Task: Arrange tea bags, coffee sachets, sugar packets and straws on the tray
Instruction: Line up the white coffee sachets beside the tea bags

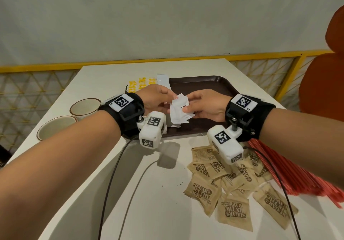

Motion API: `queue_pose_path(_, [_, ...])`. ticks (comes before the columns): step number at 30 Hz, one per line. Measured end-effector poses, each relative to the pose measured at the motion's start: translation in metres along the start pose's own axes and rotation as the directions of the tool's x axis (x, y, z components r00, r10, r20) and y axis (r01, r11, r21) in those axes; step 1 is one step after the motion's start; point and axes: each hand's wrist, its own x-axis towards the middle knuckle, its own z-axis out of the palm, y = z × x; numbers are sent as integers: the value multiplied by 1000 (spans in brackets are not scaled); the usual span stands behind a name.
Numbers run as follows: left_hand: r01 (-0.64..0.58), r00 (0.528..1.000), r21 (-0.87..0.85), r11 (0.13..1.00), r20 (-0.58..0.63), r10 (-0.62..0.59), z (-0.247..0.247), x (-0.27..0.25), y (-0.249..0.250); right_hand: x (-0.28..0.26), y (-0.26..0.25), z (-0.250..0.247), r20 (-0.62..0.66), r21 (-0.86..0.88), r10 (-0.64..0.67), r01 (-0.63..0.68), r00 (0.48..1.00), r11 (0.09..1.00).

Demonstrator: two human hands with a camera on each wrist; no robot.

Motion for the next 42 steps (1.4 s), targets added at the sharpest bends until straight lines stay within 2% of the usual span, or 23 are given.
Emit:
queue_pose_path(5, [18, 999, 65, 998, 34, -20, -3, 4, 8, 3, 4, -4, -27, -144, 31, -35, 999, 989])
queue_pose_path(7, [10, 1000, 207, 978, -9, -8, -4, 9, 10, 5, 5, -7, -50, -215, 62, -71, 997, 974])
queue_pose_path(8, [5, 999, 329, 944, -41, 9, -5, 12, 11, 6, 5, -8, -61, -230, 80, -92, 995, 969])
queue_pose_path(10, [7, 996, 568, 823, -79, 46, -9, 20, 13, 5, 6, -12, -83, -227, 106, -123, 991, 966])
queue_pose_path(13, [9, 999, 797, 604, -27, 20, -12, 30, 16, 5, 11, -19, -121, -186, 139, -160, 983, 969])
queue_pose_path(16, [-17, 1000, 891, 455, 26, -14, -5, 40, 19, 7, 19, -20, -104, -162, 185, -200, 977, 966])
queue_pose_path(21, [19, 998, 957, 290, 1, -69, 4, 56, 16, 11, 24, -12, -78, -166, 182, -193, 980, 967])
queue_pose_path(29, [60, 995, 961, 268, -38, -88, -4, 64, 17, 16, 29, -9, -82, -225, 149, -164, 985, 961])
queue_pose_path(35, [64, 984, 983, 170, -34, -173, -5, 69, 11, 23, 30, -2, -107, -318, 67, -98, 992, 943])
queue_pose_path(42, [47, 985, 986, 158, -20, -169, -4, 73, 14, 30, 27, 2, -119, -335, 42, -80, 992, 939])
